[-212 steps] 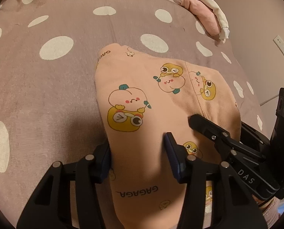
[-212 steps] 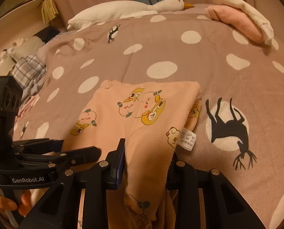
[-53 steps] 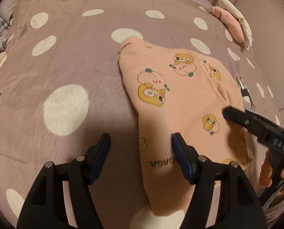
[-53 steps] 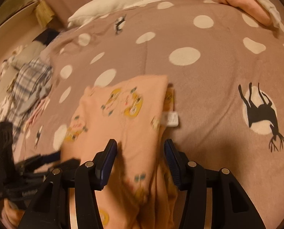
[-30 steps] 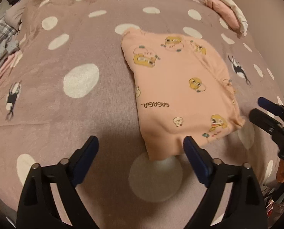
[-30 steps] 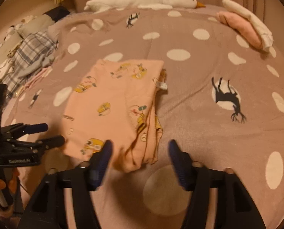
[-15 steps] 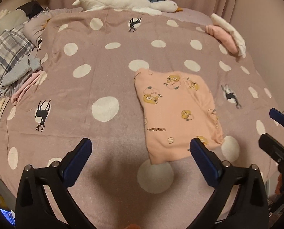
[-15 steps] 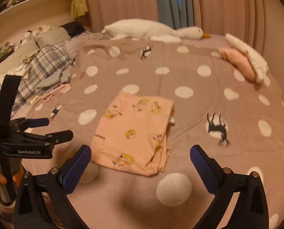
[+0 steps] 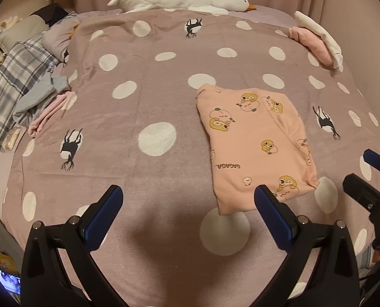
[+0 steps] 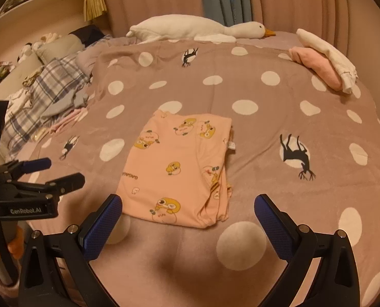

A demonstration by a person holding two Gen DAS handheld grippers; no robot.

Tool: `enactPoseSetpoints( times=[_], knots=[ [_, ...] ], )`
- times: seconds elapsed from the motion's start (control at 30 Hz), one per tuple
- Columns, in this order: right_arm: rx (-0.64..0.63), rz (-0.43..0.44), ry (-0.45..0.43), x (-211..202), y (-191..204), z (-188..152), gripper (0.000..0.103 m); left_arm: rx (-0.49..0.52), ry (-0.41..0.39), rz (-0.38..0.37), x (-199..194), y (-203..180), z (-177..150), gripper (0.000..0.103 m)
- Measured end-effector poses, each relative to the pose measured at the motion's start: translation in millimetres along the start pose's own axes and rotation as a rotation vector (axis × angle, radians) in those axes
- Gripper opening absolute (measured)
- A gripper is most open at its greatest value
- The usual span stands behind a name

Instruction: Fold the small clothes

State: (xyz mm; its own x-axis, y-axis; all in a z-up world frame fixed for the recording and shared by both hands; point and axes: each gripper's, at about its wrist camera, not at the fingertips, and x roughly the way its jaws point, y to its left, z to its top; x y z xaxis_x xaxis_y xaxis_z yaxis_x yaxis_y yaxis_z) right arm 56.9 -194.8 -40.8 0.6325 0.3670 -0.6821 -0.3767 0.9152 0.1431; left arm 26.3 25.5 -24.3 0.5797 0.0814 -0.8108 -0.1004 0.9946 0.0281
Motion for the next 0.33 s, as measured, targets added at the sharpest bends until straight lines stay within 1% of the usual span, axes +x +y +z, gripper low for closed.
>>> enactPoseSetpoints(
  times=[0.33],
  knots=[
    [-0.01,0.006,0.008,0.6,5.3,2.9,0.102,0.0,-0.005,-0.003,-3.6,-1.0,-0.2,0.103]
  ],
)
